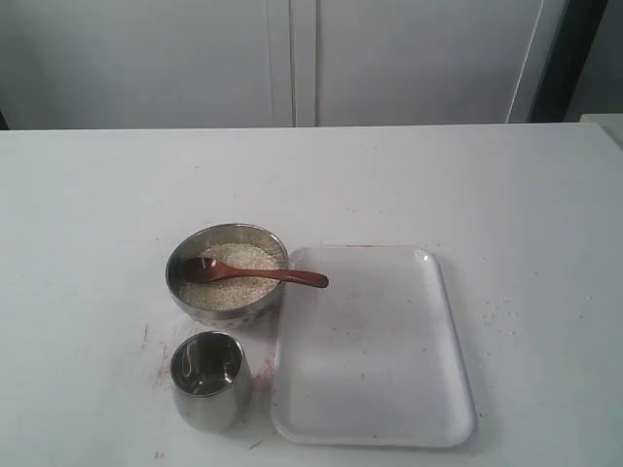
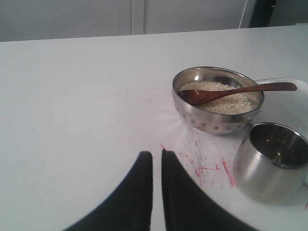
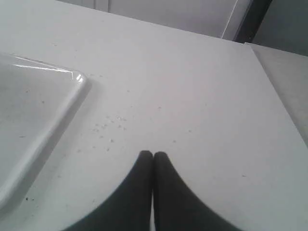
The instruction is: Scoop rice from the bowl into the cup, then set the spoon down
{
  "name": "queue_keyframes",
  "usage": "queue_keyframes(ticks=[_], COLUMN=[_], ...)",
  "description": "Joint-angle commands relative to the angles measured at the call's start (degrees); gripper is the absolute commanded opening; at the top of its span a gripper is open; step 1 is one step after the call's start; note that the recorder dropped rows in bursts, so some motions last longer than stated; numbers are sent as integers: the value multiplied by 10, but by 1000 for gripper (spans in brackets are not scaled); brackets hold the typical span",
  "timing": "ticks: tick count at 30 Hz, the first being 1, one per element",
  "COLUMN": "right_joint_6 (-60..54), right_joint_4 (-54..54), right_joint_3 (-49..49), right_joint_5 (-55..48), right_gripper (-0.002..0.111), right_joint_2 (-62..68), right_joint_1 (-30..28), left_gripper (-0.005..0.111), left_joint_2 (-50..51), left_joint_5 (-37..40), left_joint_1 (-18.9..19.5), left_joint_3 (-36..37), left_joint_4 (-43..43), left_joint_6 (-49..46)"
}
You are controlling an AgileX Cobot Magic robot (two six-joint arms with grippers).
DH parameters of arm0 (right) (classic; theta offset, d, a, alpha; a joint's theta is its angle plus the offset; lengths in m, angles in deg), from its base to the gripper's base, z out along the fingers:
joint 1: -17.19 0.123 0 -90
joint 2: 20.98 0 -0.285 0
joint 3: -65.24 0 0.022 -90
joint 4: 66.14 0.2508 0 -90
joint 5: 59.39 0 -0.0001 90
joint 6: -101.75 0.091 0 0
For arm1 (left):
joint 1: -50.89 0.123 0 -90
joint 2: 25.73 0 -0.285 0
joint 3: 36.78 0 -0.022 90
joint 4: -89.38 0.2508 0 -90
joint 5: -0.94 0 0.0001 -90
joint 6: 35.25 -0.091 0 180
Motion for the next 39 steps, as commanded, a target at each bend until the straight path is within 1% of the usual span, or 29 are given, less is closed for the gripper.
queue_keyframes(ticks=[1, 3, 4, 9, 10, 13, 16, 19, 21, 24, 28, 30, 32, 35, 39], right_joint_6=[2, 2, 13, 71, 90, 212, 317, 394, 429, 435, 414, 383, 336, 210, 57], right_joint_4=[-4, -3, 11, 12, 12, 12, 20, 20, 20, 20, 20, 22, 46, 105, 176], right_joint_3=[1, 1, 1, 1, 1, 1, 1, 1, 1, -13, -51, -77, -115, -180, -279], right_joint_5=[10, 54, 93, 285, 306, 350, 349, 313, 253, 164, 81, 49, 12, -61, -158], right_gripper=[0, 0, 0, 0, 0, 0, 0, 0, 0, 0, 0, 0, 0, 0, 0], right_joint_2=[-2, -2, -2, -2, -2, -2, -2, -2, -2, -2, -2, 4, 18, 60, 161], right_joint_1=[-3, -3, -3, -3, -3, -3, -3, -3, -3, -3, -3, -3, -3, -3, -3], left_gripper=[14, 14, 14, 14, 14, 14, 14, 14, 14, 14, 14, 14, 14, 14, 14], left_joint_2=[0, 0, 0, 0, 0, 0, 0, 0, 0, 0, 0, 0, 0, 0, 0], left_joint_5=[-2, -2, -2, -2, -2, -2, -2, -2, -2, -2, -2, -2, -2, -2, -2], left_joint_1=[-1, -1, -1, -1, -1, -1, -1, -1, -1, -1, -1, -1, -1, -1, -1], left_joint_3=[-4, -4, -4, -4, -4, -4, -4, -4, -4, -4, -4, -4, -4, -4, -4], left_joint_4=[-6, -6, -6, -6, -6, -6, -6, -6, -6, -6, -6, -6, -6, -6, -6], left_joint_6=[3, 3, 3, 3, 3, 3, 3, 3, 3, 3, 3, 3, 3, 3, 3])
